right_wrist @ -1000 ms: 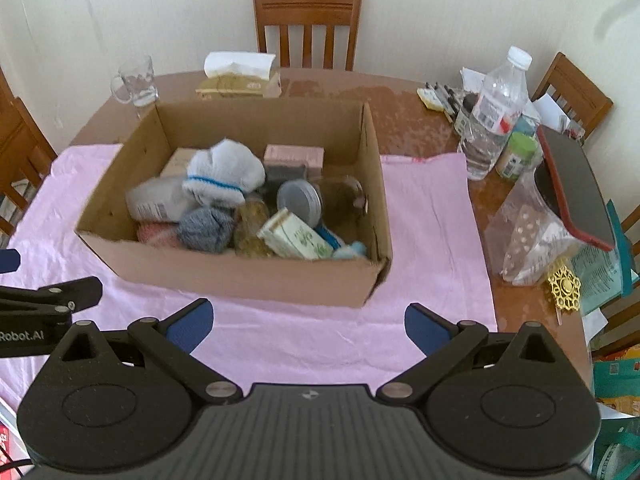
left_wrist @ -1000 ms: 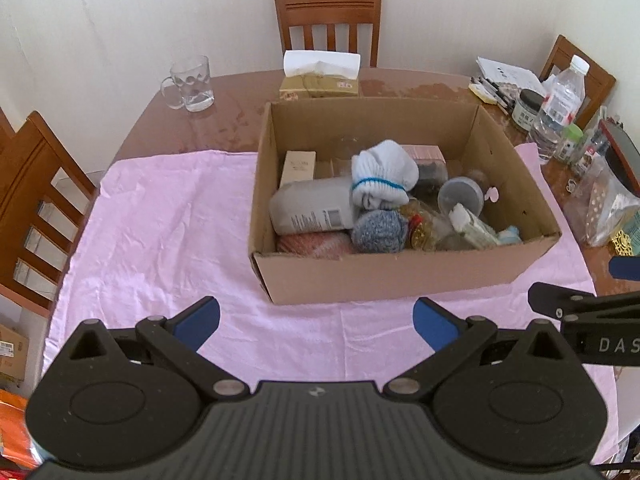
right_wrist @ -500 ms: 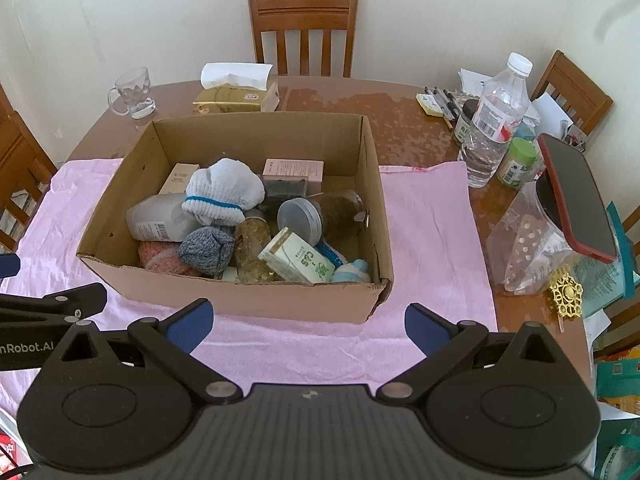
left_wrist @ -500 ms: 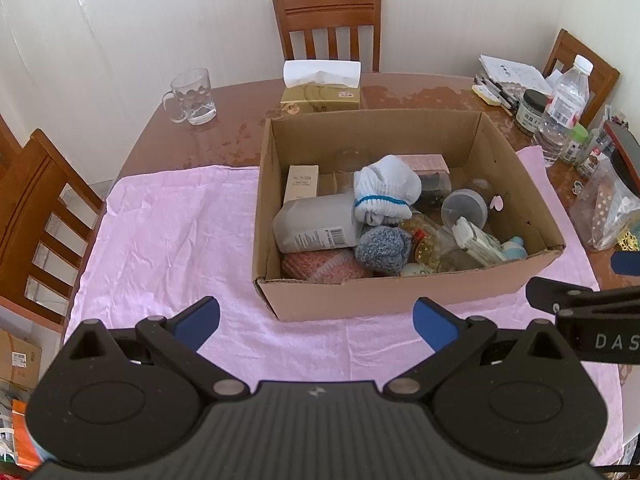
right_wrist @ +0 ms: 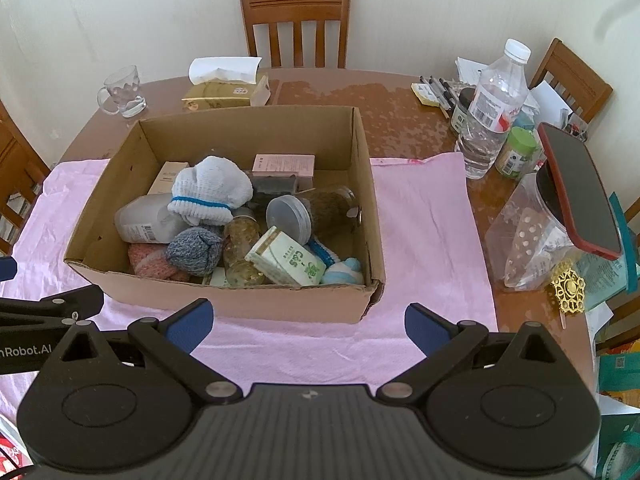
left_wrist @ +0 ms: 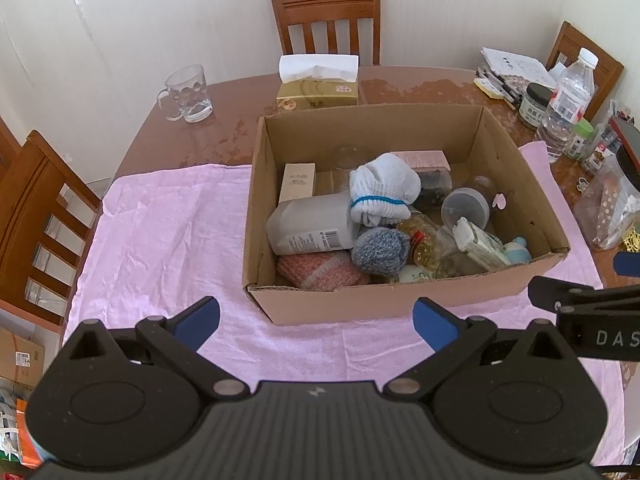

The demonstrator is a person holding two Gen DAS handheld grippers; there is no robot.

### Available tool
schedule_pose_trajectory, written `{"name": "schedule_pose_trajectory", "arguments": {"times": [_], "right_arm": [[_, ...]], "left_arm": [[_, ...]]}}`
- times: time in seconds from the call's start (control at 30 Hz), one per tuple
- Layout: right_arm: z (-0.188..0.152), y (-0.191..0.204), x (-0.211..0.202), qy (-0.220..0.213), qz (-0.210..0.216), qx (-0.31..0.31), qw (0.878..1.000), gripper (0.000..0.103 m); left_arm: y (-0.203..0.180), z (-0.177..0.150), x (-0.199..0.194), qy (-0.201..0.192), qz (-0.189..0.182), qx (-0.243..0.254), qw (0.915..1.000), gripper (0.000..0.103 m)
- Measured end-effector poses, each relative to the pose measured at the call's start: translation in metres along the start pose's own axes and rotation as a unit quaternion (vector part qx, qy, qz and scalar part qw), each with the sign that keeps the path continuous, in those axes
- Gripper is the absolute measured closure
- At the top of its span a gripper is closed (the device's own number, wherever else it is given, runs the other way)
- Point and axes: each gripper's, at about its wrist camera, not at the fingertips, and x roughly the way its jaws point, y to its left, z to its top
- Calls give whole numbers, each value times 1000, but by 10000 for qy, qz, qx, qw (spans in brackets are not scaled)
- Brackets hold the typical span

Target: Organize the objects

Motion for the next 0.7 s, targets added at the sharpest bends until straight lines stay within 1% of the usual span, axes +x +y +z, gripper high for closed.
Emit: {"name": "schedule_pose_trajectory", "arguments": {"times": [0.7], "right_arm": [[5,-2,3,28,20,16,10000,0]], "left_arm": [[1,6,1,29,70,-38,10000,1]]}}
